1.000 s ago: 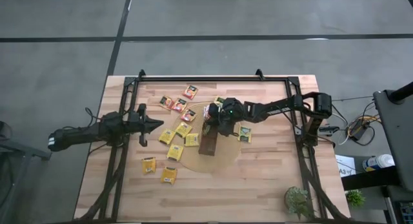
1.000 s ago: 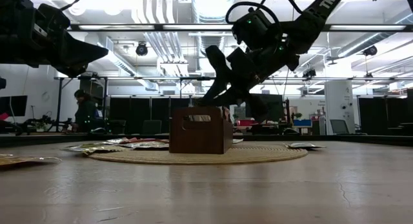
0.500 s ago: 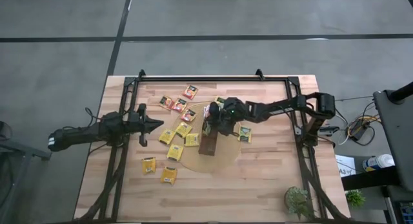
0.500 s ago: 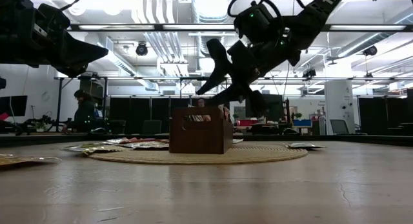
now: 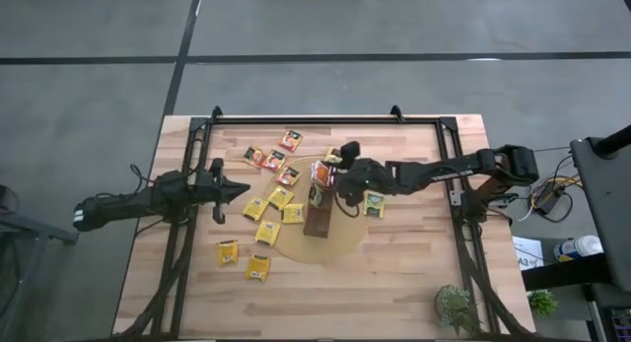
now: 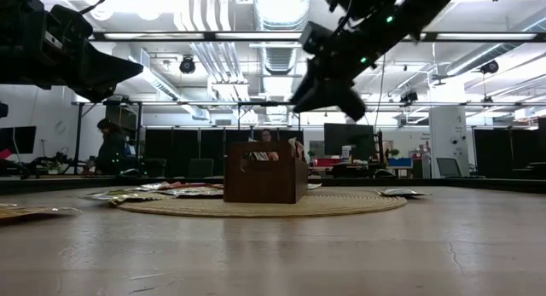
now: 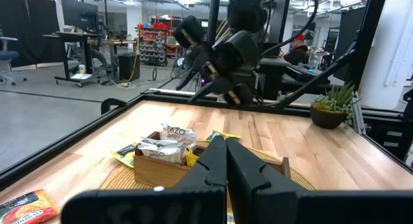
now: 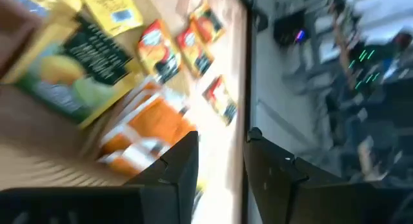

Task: Pick & Place Tea
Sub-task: Put the yellow tea bag into the middle section of the wooden organizer

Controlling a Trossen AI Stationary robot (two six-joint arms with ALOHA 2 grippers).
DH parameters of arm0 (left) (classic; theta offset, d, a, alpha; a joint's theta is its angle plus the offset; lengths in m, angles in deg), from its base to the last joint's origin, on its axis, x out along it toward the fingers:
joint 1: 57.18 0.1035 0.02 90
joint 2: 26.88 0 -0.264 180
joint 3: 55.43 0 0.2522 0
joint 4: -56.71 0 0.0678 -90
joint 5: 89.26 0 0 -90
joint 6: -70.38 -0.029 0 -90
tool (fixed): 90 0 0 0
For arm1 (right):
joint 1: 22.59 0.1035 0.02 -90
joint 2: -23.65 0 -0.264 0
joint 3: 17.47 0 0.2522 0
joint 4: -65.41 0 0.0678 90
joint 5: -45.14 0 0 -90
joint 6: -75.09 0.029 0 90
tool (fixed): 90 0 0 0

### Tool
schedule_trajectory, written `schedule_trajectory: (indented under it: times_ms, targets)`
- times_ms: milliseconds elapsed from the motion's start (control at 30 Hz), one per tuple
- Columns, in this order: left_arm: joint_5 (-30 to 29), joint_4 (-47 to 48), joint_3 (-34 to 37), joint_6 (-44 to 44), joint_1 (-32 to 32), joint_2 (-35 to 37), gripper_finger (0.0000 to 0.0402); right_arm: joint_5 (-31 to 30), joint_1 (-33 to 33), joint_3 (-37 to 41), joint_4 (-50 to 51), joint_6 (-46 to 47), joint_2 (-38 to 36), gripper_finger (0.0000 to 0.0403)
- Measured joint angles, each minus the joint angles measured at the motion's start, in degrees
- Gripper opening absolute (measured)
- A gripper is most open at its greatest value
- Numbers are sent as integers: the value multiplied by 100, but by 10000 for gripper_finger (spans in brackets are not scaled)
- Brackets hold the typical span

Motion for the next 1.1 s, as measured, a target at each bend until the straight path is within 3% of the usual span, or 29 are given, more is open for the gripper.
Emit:
schedule_trajectory:
  times_ms: [367, 433, 533, 700, 1100]
  targets:
    - [0, 2, 0, 0, 2, 0, 0, -38, 510, 0, 2942, 3624, -722, 119]
    - [0, 0, 0, 0, 1, -2, 0, 182, 549, 0, 3403, 4302, -784, 119]
    - [-1, 0, 1, 0, 0, -1, 0, 998, 555, 0, 3859, 5067, -823, 121]
    - [0, 0, 1, 0, 0, 0, 0, 2234, 557, 0, 4069, 5399, -812, 131]
    - [0, 0, 2, 0, 1, -2, 0, 2453, 557, 0, 4936, 5323, -417, 168]
